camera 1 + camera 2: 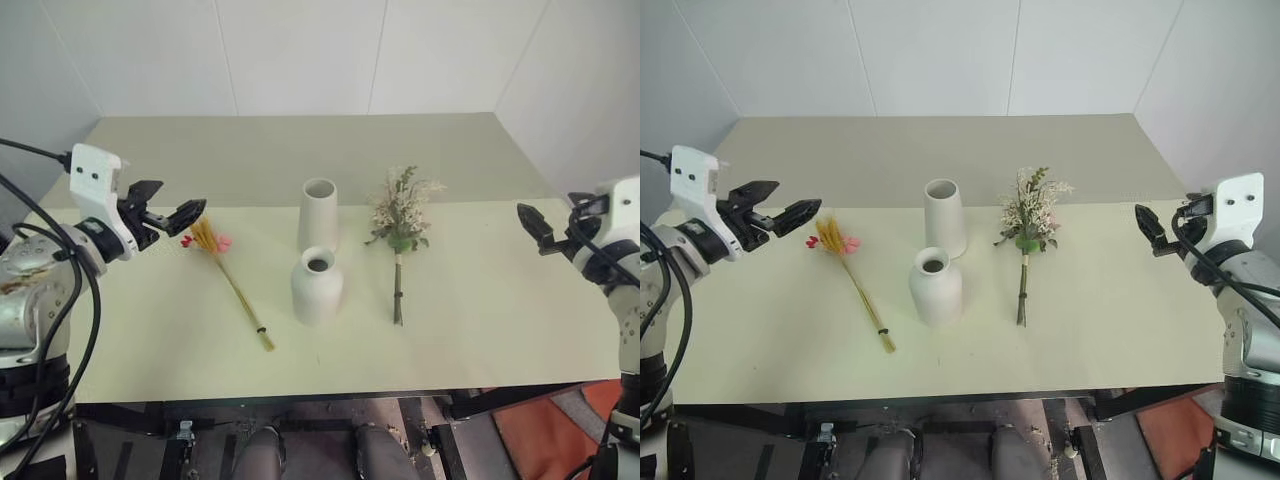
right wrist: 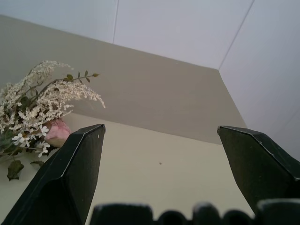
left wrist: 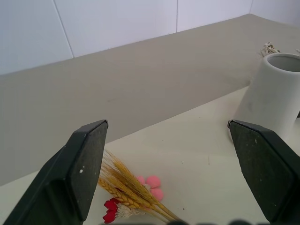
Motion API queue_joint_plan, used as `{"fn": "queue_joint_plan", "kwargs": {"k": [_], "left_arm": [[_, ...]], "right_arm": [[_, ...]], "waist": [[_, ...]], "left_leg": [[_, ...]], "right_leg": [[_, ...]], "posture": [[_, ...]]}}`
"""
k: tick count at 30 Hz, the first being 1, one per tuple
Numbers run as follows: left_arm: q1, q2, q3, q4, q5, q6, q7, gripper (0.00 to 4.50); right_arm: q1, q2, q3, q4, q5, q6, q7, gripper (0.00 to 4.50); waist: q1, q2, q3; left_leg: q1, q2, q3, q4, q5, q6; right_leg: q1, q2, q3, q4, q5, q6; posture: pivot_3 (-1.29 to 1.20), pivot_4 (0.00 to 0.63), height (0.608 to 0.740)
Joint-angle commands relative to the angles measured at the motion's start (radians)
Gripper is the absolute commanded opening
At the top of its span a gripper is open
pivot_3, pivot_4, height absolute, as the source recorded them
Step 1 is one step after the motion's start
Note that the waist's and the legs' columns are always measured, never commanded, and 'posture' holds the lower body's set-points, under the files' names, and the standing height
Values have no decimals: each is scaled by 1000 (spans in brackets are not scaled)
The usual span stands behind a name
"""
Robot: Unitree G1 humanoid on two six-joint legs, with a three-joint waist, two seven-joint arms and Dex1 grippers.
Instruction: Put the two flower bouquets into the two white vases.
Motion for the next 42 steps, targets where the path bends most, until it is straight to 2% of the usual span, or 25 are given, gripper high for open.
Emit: {"fn": "queue_joint_plan", "kwargs": {"k": [1, 6, 11, 15, 19, 24, 31, 35, 42], "left_arm": [[-4, 25, 23, -6, -17, 6, -18, 4454], [48, 104, 28, -14, -69, 44, -147, 4454], [68, 158, 40, -27, -109, 92, -183, 4454], [113, 186, 44, -59, -105, 45, -239, 4454], [115, 172, 88, -81, -184, -5, -336, 4454], [23, 179, 60, -22, -246, -69, -477, 4454], [-116, 199, -25, 104, -223, -138, -631, 4454], [-154, 197, -49, 144, -214, -158, -667, 4454], [-199, 172, -75, 187, -208, -181, -683, 4454]], "right_arm": [[26, -23, -40, -82, 31, 16, 20, 4500], [29, -97, -33, -81, 74, 42, 140, 4500], [-17, -183, 1, 7, 143, 94, 304, 4500], [-92, -248, 117, 39, 159, 185, 426, 4500], [-238, -262, 259, 80, 137, 331, 459, 4500], [-477, -206, 426, 137, 119, 675, 389, 4500], [-734, -61, 559, 339, 60, 962, 274, 4500], [-821, 12, 614, 457, 19, 1018, 226, 4500], [-912, 151, 694, 669, -50, 960, 192, 4500]], "waist": [[1, 0, 0], [1, 1, 0], [2, 1, 1], [-1, 1, 1], [-7, 2, 1], [0, 2, 2], [1, 2, 2], [1, 2, 2], [-4, 3, 2]], "left_leg": [[0, 0, 0, 0, 0, 0], [-2, 0, 0, 0, 0, 0], [-1, 0, 0, 0, 0, 0], [-1, 0, 0, 0, 0, 0], [-2, 1, 1, 0, 0, 0], [-3, 1, 1, 1, 0, 0], [-8, 0, 1, 1, 0, 0], [-17, 0, 1, 2, 0, 0], [-18, 0, 1, 3, 0, 0]], "right_leg": [[0, 0, 0, 0, 0, 0], [-1, -1, 0, -1, 0, 0], [0, 0, 0, -1, 0, 0], [0, 0, 0, -1, 0, 0], [-2, 0, 0, -1, 0, -1], [-3, 0, 0, -1, 0, -1], [-6, 0, 0, -1, 2, -5], [-18, 0, 0, 1, 4, -7], [-20, 0, 0, 7, 4, -7]], "posture": [[0, 150, 740], [0, 150, 740], [0, 150, 740], [0, 150, 740], [0, 150, 740], [0, 150, 740], [0, 150, 740], [0, 150, 740], [0, 150, 740]]}}
